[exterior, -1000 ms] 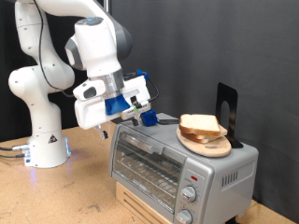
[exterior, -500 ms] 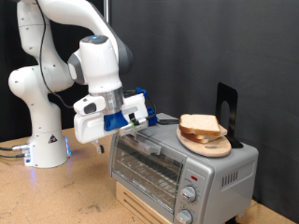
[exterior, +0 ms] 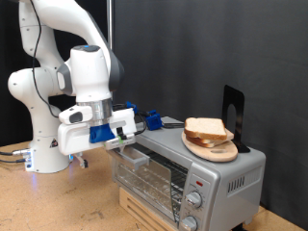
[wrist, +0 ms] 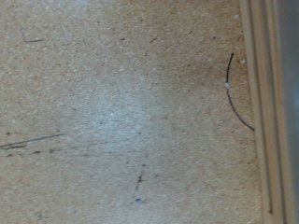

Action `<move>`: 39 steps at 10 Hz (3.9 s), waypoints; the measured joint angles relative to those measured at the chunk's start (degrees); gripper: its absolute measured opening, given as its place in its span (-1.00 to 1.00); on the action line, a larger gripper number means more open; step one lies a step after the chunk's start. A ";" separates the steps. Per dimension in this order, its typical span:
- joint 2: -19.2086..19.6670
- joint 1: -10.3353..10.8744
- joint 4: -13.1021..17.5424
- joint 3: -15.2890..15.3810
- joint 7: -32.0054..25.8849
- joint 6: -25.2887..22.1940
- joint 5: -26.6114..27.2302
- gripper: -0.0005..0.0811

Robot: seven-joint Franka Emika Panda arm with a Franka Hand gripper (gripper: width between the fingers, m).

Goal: Make a piece of toast with the oven

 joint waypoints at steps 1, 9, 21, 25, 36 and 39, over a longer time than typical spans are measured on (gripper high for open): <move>0.32 -0.55 -0.16 -0.39 -0.16 0.64 -0.78 0.99; 2.07 -1.61 -2.17 -2.98 -3.79 7.86 -1.33 0.99; 4.14 0.87 1.59 -3.04 -5.97 7.99 15.63 0.99; 4.74 1.12 3.79 -2.79 -2.14 4.38 10.76 0.99; 5.95 0.51 2.85 -3.02 -6.61 5.61 15.01 0.99; 2.68 0.52 3.05 -3.07 -8.15 1.13 16.90 0.99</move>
